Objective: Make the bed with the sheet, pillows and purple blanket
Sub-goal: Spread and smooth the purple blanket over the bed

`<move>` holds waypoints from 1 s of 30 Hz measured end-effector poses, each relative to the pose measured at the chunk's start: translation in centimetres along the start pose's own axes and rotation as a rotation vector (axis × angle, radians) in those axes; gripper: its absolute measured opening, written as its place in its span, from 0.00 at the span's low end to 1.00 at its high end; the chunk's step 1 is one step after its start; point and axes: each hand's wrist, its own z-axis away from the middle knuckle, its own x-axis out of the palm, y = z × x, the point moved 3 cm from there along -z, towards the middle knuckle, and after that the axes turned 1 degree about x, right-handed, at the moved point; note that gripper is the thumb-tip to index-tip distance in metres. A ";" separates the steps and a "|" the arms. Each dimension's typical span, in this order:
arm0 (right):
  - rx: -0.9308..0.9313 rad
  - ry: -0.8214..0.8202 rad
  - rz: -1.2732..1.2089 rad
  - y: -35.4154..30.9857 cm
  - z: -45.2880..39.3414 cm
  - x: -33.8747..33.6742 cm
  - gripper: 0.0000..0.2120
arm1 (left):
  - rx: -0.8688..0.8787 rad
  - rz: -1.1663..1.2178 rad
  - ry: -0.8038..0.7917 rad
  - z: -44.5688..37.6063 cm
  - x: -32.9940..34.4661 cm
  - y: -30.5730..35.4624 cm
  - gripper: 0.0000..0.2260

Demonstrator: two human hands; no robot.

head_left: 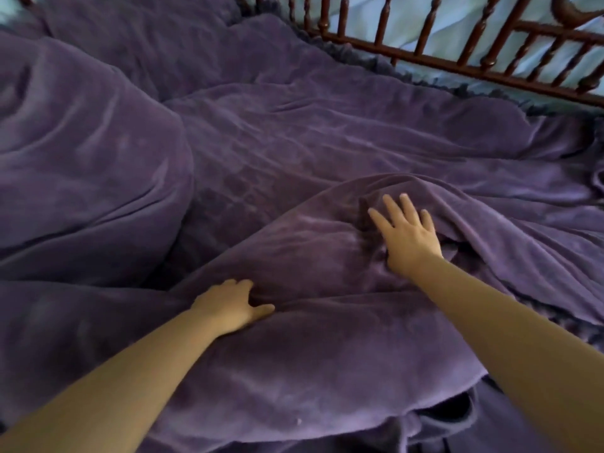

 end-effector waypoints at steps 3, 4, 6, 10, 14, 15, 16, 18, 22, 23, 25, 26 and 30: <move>0.178 -0.036 0.100 -0.1 -1.9 0.5 0.33 | 0.016 0.002 0.030 -1.1 0.2 -0.6 0.34; 0.236 -0.047 0.122 0.2 -2.1 0.5 0.30 | 0.006 0.014 0.035 -1.4 0.3 -0.7 0.37; 0.288 -0.025 0.161 0.5 -2.1 0.3 0.25 | -0.025 0.035 0.000 -1.7 0.6 -1.0 0.43; 0.093 -0.004 0.287 -0.4 -0.3 0.2 0.14 | -0.061 0.003 -0.133 -1.7 1.4 -1.1 0.51; 0.049 -0.062 0.266 0.4 3.3 0.1 0.14 | -0.003 -0.206 0.101 -2.1 1.4 -0.2 0.30; 0.044 -0.072 0.247 1.1 4.4 -0.6 0.14 | 0.046 -0.273 0.149 -1.9 1.3 0.1 0.24; 0.047 -0.083 0.232 2.1 5.5 -1.3 0.14 | 0.087 -0.307 0.174 -1.7 1.2 0.3 0.21; 0.103 -0.139 0.210 4.9 7.8 -2.6 0.14 | 0.114 -0.303 0.186 -1.3 1.1 0.1 0.19; 0.335 -0.238 0.148 10.4 12.2 -2.7 0.14 | 0.106 -0.080 0.346 1.2 0.3 0.4 0.15; 0.380 -0.248 0.132 11.2 12.9 -2.4 0.14 | 0.117 -0.014 0.398 2.2 -0.1 0.8 0.14; 0.445 -0.297 0.114 11.8 14.4 -1.6 0.14 | 0.172 0.198 0.440 4.3 -1.1 2.2 0.13; 0.456 -0.338 0.120 11.8 14.6 -1.1 0.14 | 0.203 0.377 0.404 5.5 -1.5 3.0 0.12; 0.369 -0.281 -0.005 8.8 14.4 -2.6 0.21 | 0.386 0.950 -0.146 11.6 -1.4 7.1 0.09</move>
